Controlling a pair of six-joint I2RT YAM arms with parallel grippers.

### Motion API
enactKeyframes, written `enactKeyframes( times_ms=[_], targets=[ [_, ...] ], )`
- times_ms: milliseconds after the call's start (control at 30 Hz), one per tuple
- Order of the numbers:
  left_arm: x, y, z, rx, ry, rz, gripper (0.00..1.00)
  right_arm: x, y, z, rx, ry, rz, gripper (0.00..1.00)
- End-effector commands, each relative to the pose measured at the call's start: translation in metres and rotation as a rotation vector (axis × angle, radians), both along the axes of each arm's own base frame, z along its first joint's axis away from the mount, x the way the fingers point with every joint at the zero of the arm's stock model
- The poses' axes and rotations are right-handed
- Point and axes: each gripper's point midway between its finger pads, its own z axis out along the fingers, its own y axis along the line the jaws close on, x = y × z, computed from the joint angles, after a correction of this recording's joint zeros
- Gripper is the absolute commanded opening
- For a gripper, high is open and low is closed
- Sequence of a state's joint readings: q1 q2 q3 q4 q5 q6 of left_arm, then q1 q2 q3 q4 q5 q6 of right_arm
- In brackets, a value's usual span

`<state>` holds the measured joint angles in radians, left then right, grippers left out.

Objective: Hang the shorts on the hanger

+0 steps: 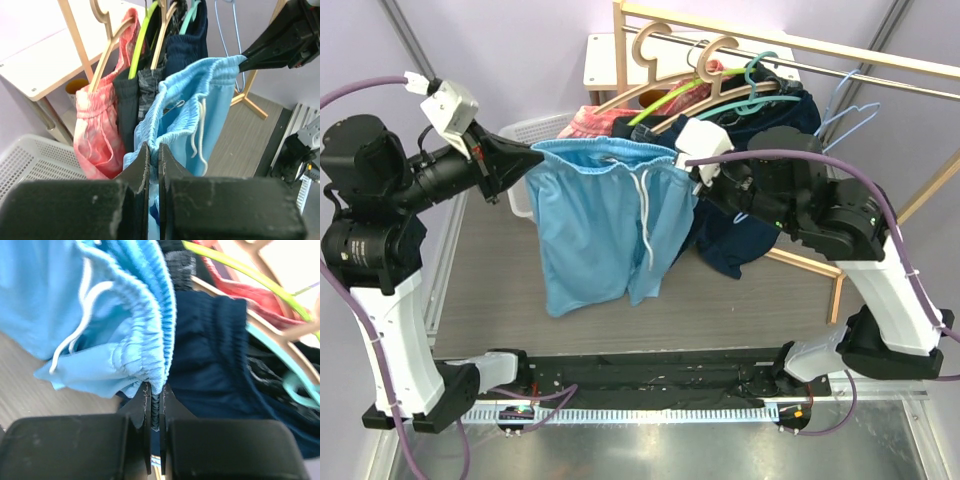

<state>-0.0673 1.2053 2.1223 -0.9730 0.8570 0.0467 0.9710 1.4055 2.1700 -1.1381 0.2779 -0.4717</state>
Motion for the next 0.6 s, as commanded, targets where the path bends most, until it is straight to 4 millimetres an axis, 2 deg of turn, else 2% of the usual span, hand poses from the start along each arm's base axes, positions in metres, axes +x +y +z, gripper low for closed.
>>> enactKeyframes(
  times_ms=[0,33,67,100,167,200,267,300,367,400,433,467,500,533,567],
  targets=[
    [-0.008,-0.002,-0.005,-0.038,0.1,-0.008,0.0,-0.008,-0.032,0.017,-0.03,-0.057,-0.043,0.01],
    [-0.007,-0.001,-0.021,-0.024,0.158,0.0,0.0,-0.016,-0.032,0.004,-0.06,-0.013,-0.002,0.01],
    [-0.005,0.005,-0.052,0.047,0.209,0.023,0.0,-0.021,-0.032,-0.003,-0.069,0.015,0.013,0.01],
    [-0.002,0.01,-0.073,0.087,0.248,0.043,0.0,-0.024,-0.03,-0.026,-0.117,0.073,0.027,0.01],
    [-0.003,0.022,-0.105,0.196,0.249,0.072,0.0,-0.036,-0.02,-0.055,-0.14,0.17,0.089,0.01],
    [-0.002,0.026,-0.14,0.237,0.347,0.073,0.0,-0.039,-0.013,-0.084,-0.19,0.236,0.104,0.01],
    [-0.002,0.035,-0.173,0.315,0.393,0.081,0.03,-0.046,-0.001,-0.115,-0.207,0.319,0.14,0.01],
    [-0.002,0.042,-0.201,0.386,0.426,0.08,0.04,-0.044,0.009,-0.145,-0.237,0.356,0.141,0.01],
    [-0.009,0.047,-0.236,0.464,0.473,0.031,0.08,-0.037,0.02,-0.174,-0.242,0.384,0.121,0.01],
    [-0.009,0.053,-0.25,0.526,0.452,0.008,0.09,-0.037,0.021,-0.208,-0.265,0.44,0.085,0.01],
    [-0.013,0.054,-0.281,0.556,0.509,-0.033,0.09,-0.025,0.038,-0.211,-0.194,0.408,0.067,0.01],
    [-0.019,0.053,-0.293,0.576,0.511,-0.081,0.12,-0.02,0.044,-0.223,-0.166,0.416,0.041,0.01],
    [-0.022,0.052,-0.307,0.611,0.468,-0.146,0.13,-0.014,0.052,-0.244,-0.122,0.416,0.009,0.01],
    [-0.029,0.051,-0.335,0.616,0.515,-0.185,0.14,-0.012,0.055,-0.253,-0.098,0.414,-0.006,0.01],
    [-0.026,0.05,-0.348,0.624,0.484,-0.204,0.14,-0.014,0.06,-0.263,-0.091,0.41,0.007,0.01]
  ],
)
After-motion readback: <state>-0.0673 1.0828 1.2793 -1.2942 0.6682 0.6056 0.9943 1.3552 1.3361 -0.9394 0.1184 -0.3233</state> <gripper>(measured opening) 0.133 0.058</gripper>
